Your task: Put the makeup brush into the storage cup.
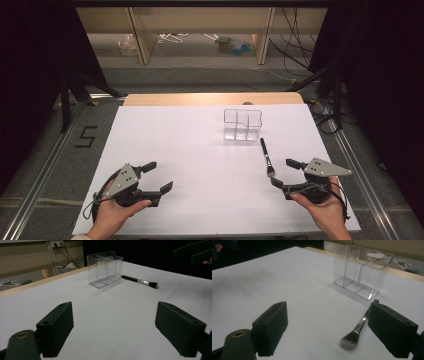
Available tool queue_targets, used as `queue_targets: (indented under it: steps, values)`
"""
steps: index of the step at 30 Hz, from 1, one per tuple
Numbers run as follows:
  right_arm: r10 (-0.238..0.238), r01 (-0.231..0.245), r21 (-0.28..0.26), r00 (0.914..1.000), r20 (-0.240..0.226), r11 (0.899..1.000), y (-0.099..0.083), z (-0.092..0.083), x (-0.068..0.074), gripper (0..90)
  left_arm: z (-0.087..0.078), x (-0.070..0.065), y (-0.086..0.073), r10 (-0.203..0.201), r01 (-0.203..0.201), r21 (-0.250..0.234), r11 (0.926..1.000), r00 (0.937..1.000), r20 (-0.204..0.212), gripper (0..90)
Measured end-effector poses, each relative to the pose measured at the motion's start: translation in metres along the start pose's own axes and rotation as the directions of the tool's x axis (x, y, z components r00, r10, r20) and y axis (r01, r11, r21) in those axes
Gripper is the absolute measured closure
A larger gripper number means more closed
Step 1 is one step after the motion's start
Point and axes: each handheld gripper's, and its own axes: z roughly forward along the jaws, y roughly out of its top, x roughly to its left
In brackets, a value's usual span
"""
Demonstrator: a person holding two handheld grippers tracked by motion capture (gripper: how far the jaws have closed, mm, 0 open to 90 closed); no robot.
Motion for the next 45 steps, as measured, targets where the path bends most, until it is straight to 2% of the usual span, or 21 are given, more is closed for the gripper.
queue_targets:
  steps: [1, 10, 12, 17, 20, 22, 24, 26, 28, 29, 30, 31, 32, 33, 34, 36, 39, 40, 41, 42, 45]
  values:
    - [0.003, -0.003, -0.017, 1.0, 0.003, 1.0, 0.0, 0.001, 0.0, 17.2, 0.0, 0.001, 0.0, 0.018, -0.018, 0.002, 0.9998, 0.9998, 0.002, 14.9]
    - [0.005, -0.005, -0.002, 0.9999, 0.013, 1.0, 0.001, 0.006, -0.001, 16.9, 0.001, 0.0, 0.0, 0.023, -0.023, 0.017, 0.9996, 0.9997, 0.003, 15.0]
    - [-0.011, 0.01, 0.027, 0.9991, 0.04, 1.0, 0.005, 0.007, -0.002, 16.8, 0.002, -0.001, -0.001, 0.019, -0.02, 0.027, 0.9994, 0.9998, 0.003, 15.0]
    - [-0.005, -0.001, 0.09, 0.9975, 0.071, 0.996, 0.015, 0.015, -0.007, 18.8, 0.003, -0.002, -0.002, 0.015, -0.015, 0.028, 0.9995, 0.9998, 0.015, 15.2]
    - [0.004, -0.017, 0.173, 0.9974, 0.072, 0.985, 0.018, 0.027, -0.012, 19.8, 0.003, -0.001, -0.002, 0.019, -0.019, 0.038, 0.9991, 0.9998, 0.009, 15.2]
    - [0.006, -0.023, 0.225, 0.997, 0.077, 0.974, 0.02, 0.037, -0.016, 23.4, 0.003, 0.0, -0.001, 0.04, -0.041, 0.041, 0.9983, 0.9991, 0.014, 15.2]
    - [0.015, -0.036, 0.284, 0.9969, 0.078, 0.958, 0.022, 0.048, -0.02, 23.6, 0.003, -0.002, -0.002, 0.02, -0.02, 0.045, 0.9988, 0.9998, 0.011, 15.2]
    - [0.019, -0.047, 0.338, 0.9961, 0.086, 0.94, 0.026, 0.058, -0.024, 24.6, 0.003, -0.002, -0.002, 0.026, -0.027, 0.047, 0.9985, 0.9996, 0.01, 15.2]
    - [0.043, -0.08, 0.368, 0.9934, 0.106, 0.926, 0.029, 0.068, -0.027, 25.6, 0.004, -0.002, -0.002, 0.031, -0.031, 0.048, 0.9983, 0.9995, 0.011, 15.2]
    - [0.026, -0.066, 0.378, 0.9935, 0.11, 0.923, 0.03, 0.073, -0.03, 25.7, 0.004, -0.002, -0.002, 0.031, -0.032, 0.049, 0.9983, 0.9995, 0.011, 15.3]
    - [0.047, -0.09, 0.4, 0.9922, 0.115, 0.912, 0.032, 0.077, -0.032, 25.9, 0.004, -0.002, -0.002, 0.031, -0.031, 0.05, 0.9983, 0.9995, 0.011, 15.3]
    - [0.048, -0.096, 0.43, 0.9914, 0.122, 0.898, 0.034, 0.081, -0.035, 26.8, 0.004, -0.002, -0.002, 0.03, -0.031, 0.05, 0.9983, 0.9995, 0.011, 15.3]
    - [0.092, -0.152, 0.45, 0.9841, 0.152, 0.88, 0.037, 0.084, -0.035, 28.0, 0.004, -0.002, -0.002, 0.03, -0.031, 0.05, 0.9983, 0.9995, 0.011, 15.3]
    - [0.105, -0.17, 0.464, 0.9811, 0.163, 0.869, 0.038, 0.088, -0.037, 29.0, 0.004, -0.002, -0.002, 0.031, -0.031, 0.049, 0.9983, 0.9995, 0.012, 15.3]
    - [0.105, -0.173, 0.482, 0.9808, 0.164, 0.859, 0.039, 0.091, -0.041, 29.1, 0.004, -0.002, -0.002, 0.031, -0.032, 0.049, 0.9983, 0.9995, 0.012, 15.3]
    - [0.13, -0.212, 0.528, 0.9737, 0.187, 0.823, 0.042, 0.098, -0.046, 29.2, 0.005, -0.002, -0.003, 0.02, -0.021, 0.043, 0.9989, 0.9996, 0.019, 15.3]
    - [0.148, -0.244, 0.569, 0.9663, 0.21, 0.785, 0.044, 0.107, -0.053, 31.3, 0.005, -0.002, -0.002, 0.026, -0.027, 0.044, 0.9987, 0.9995, 0.021, 15.4]
    - [0.165, -0.271, 0.585, 0.9594, 0.229, 0.764, 0.045, 0.11, -0.053, 31.4, 0.005, -0.002, -0.003, 0.022, -0.023, 0.043, 0.9988, 0.9995, 0.021, 15.4]
    - [0.163, -0.27, 0.596, 0.9599, 0.228, 0.756, 0.046, 0.113, -0.055, 32.8, 0.005, -0.002, -0.003, 0.022, -0.023, 0.043, 0.9988, 0.9995, 0.021, 15.4]
    - [0.174, -0.289, 0.604, 0.9543, 0.243, 0.742, 0.046, 0.115, -0.057, 34.3, 0.005, -0.002, -0.003, 0.021, -0.022, 0.044, 0.9988, 0.9995, 0.022, 15.4]
    - [0.201, -0.329, 0.645, 0.9428, 0.266, 0.69, 0.047, 0.122, -0.06, 37.1, 0.004, -0.002, -0.002, 0.023, -0.024, 0.052, 0.9984, 0.9996, 0.016, 15.5]
